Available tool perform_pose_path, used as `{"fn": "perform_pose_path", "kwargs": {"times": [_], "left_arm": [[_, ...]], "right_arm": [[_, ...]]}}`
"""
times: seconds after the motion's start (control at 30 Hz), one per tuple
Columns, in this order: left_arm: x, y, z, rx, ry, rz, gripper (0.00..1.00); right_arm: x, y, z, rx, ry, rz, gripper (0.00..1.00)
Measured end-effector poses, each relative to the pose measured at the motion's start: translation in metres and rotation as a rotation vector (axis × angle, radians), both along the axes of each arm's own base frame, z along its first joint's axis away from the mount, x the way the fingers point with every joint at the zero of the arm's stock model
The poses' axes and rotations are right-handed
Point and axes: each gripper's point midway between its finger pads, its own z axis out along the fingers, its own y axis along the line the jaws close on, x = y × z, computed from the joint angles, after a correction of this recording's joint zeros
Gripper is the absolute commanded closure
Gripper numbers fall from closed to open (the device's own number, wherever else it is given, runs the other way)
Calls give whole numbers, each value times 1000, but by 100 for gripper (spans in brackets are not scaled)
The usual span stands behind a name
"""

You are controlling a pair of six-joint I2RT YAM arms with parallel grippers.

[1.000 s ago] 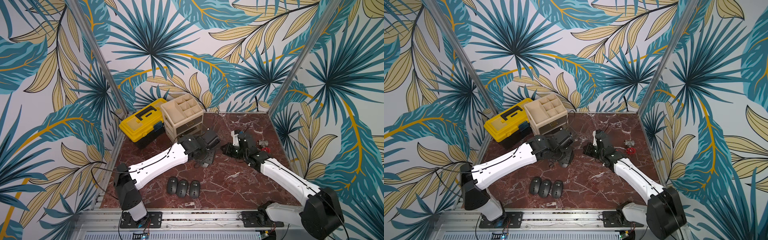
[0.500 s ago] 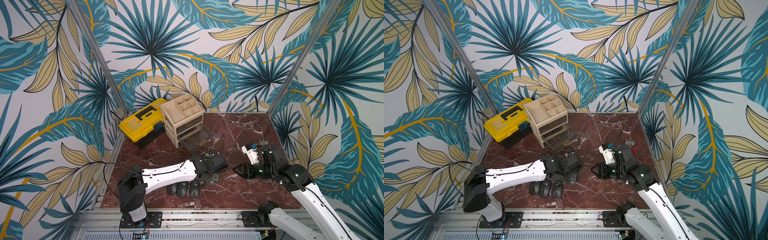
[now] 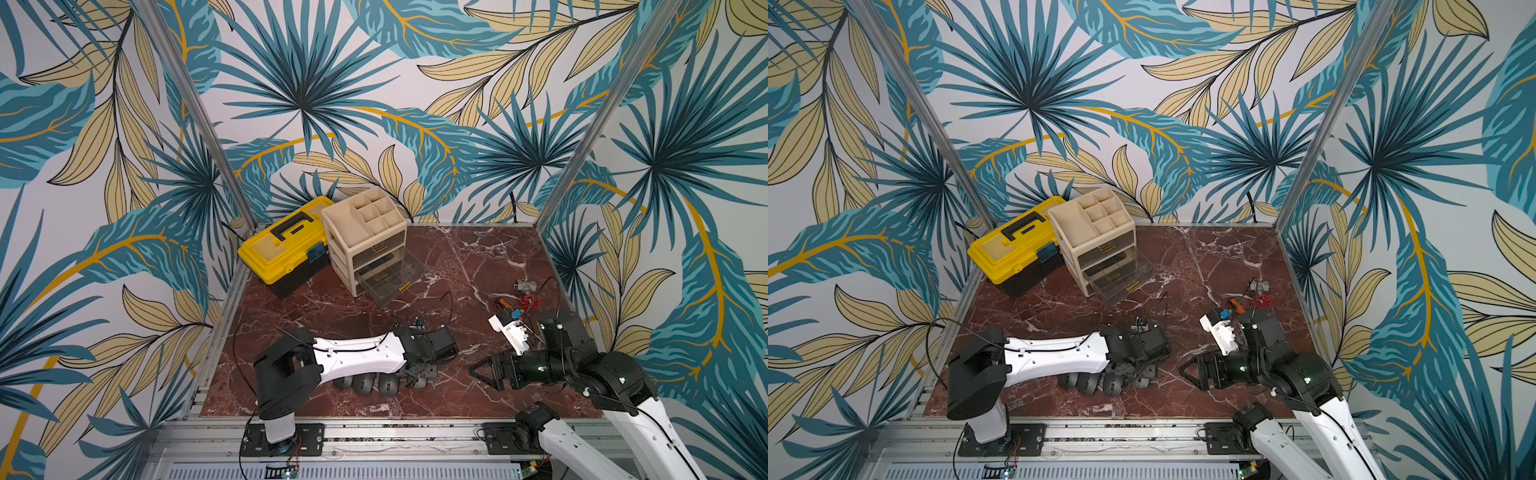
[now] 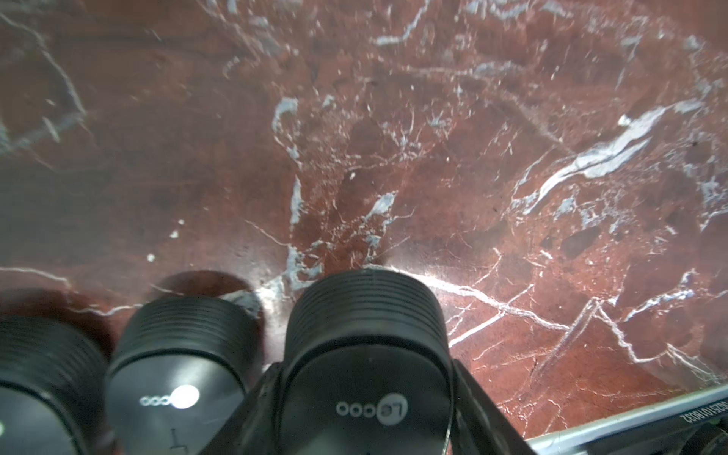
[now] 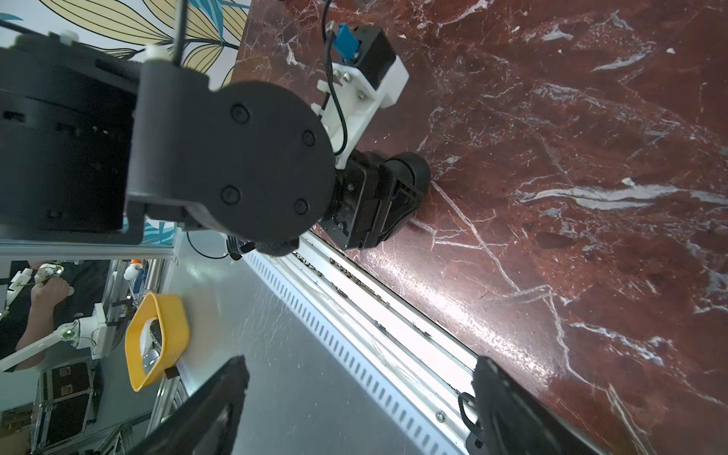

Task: Take the mice out of the drawer
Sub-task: Place the mouse at the center of the board.

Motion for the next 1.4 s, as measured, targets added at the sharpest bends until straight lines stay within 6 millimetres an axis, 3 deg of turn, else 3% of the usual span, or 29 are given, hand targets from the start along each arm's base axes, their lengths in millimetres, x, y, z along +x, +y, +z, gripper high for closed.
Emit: {"fn": "perform_pose_path", "kwargs": {"times": [0.43,1.4], "left_arm": [[-16,5,-17,16,54,6,51],[-22,6,-30,39,93,8,32]], "right_arm": [[0,-1,-4,-9,5,2,9],[-1,-2,-3,-9,-2,0,9]]}}
